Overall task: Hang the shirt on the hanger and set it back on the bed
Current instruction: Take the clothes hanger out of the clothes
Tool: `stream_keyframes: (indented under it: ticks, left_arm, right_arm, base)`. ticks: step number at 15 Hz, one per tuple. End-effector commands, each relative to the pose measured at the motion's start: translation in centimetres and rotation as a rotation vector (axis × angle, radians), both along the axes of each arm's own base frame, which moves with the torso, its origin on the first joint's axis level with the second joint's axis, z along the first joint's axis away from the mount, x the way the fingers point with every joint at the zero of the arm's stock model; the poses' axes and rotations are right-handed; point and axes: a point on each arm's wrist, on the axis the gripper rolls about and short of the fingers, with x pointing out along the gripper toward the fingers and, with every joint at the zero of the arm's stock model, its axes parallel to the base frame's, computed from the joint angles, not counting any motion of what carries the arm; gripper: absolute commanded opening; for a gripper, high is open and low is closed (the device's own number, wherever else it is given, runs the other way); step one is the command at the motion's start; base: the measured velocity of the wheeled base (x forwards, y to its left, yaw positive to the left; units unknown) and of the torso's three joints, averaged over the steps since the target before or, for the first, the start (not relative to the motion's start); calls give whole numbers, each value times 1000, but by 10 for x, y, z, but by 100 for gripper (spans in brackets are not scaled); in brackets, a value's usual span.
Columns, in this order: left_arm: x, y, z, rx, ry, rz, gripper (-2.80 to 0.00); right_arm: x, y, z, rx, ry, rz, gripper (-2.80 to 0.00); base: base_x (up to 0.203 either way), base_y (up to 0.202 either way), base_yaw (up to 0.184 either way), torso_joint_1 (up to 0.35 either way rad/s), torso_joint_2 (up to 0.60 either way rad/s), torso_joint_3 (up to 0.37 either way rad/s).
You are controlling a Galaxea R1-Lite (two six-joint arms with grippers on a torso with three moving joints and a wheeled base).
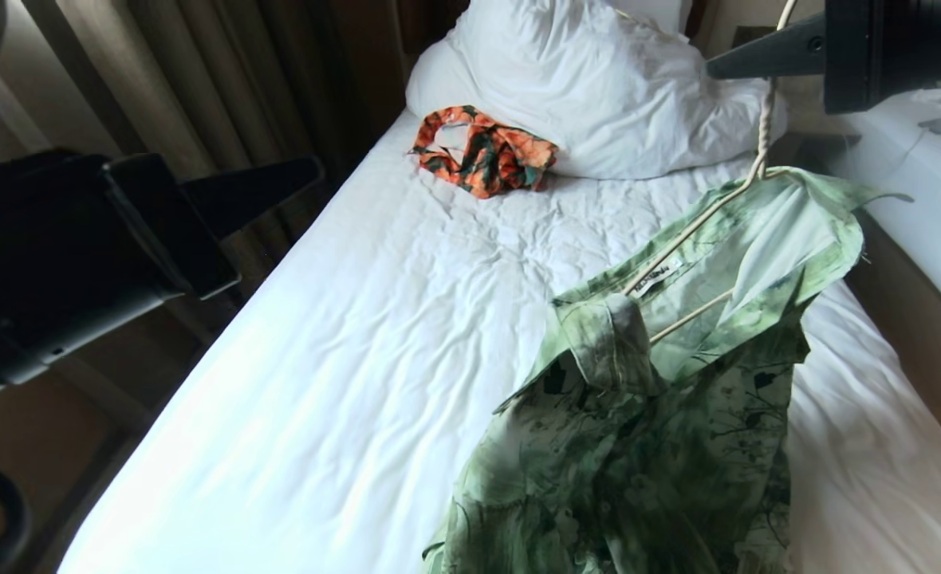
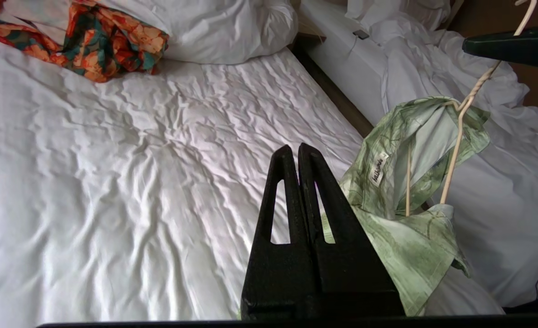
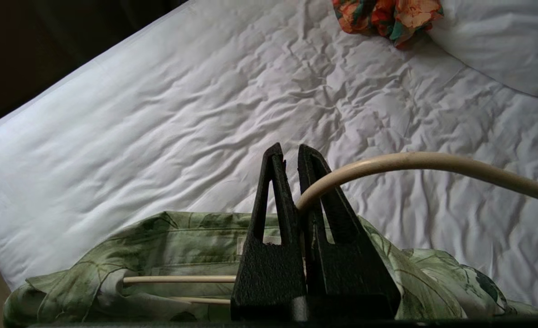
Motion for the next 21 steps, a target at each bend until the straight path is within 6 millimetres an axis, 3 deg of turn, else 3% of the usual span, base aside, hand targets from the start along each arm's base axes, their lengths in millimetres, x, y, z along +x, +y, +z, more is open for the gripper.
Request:
stream_keyframes:
  ticks: [1,12,21]
  left_arm:
    - [-8,9,9,-20,-19,13,-280]
    - [-14,19,-2,4,10,56,-280]
    - [-22,26,0,-12,-12,54,-280]
  right_arm:
    - [-2,-5,1,1,-5,-14,-280]
    - [10,-14,16,106,-156,-112,-280]
    - [28,-14,20,168,-254,-155,-280]
  base:
    - [0,0,0,89,-408,-310]
    - [0,0,0,160,-514,-358]
    - [0,0,0,197,-497,-308]
